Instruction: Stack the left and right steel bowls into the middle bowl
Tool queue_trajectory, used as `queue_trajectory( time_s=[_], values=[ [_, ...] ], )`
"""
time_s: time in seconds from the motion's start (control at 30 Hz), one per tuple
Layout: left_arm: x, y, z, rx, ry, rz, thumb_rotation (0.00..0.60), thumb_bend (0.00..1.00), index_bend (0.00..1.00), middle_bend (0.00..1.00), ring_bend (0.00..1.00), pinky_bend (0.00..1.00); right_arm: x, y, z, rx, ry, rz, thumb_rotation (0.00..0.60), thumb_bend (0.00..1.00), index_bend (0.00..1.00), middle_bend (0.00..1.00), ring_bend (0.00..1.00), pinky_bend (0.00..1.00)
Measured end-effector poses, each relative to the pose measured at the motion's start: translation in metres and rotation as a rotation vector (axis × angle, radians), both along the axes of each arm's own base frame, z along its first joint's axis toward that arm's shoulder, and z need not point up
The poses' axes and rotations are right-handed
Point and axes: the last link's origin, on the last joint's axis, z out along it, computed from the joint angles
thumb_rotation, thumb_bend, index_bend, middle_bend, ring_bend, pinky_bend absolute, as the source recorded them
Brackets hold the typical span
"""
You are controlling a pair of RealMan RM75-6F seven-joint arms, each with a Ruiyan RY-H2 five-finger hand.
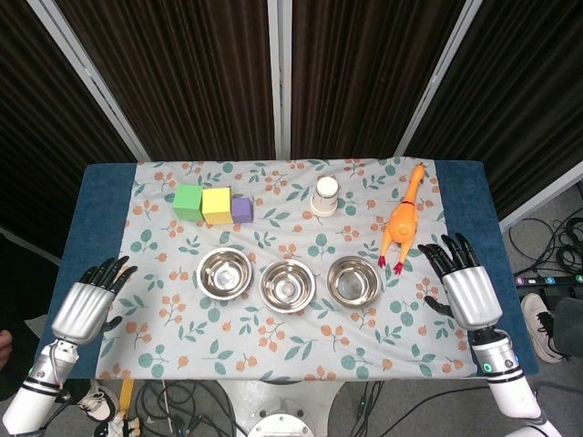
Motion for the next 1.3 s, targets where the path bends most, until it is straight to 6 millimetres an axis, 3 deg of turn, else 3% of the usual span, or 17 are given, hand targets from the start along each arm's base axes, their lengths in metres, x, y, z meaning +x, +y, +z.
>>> queue_trajectory(
  time_s=[0.3,0.5,0.7,1.03,1.3],
  values=[
    [0.002,0.004,-0.002,-0.001,-0.011,-0.018,0.600,0.06,0.19,0.18,0.13,0.27,0.007,-0.001,0.000,0.019,-0.011,0.009,0.600,0.00,0.15,0.22,0.09,0.09],
    [0.006,0.003,0.002,-0.009,-0.031,-0.014,0.600,0.06,0.19,0.18,0.13,0.27,0.011,-0.002,-0.014,0.060,0.027,0.017,0.600,0.01,0.21,0.27,0.11,0.13],
    [0.007,-0.001,0.000,-0.032,-0.052,-0.008,0.600,0.06,0.19,0.18,0.13,0.27,0.015,-0.005,-0.044,0.149,0.113,0.022,0.600,0.01,0.22,0.29,0.15,0.19],
    [0.011,-0.005,0.004,-0.049,-0.066,-0.026,0.600,0.06,0.19,0.18,0.13,0.27,0.029,-0.010,-0.102,0.291,0.211,0.042,0.600,0.02,0.25,0.32,0.17,0.19],
    [0.005,-0.006,0.005,-0.061,-0.060,-0.020,0.600,0.06,0.19,0.18,0.13,0.27,0.037,-0.019,-0.128,0.312,0.254,0.059,0.600,0.08,0.29,0.33,0.19,0.19]
  ],
)
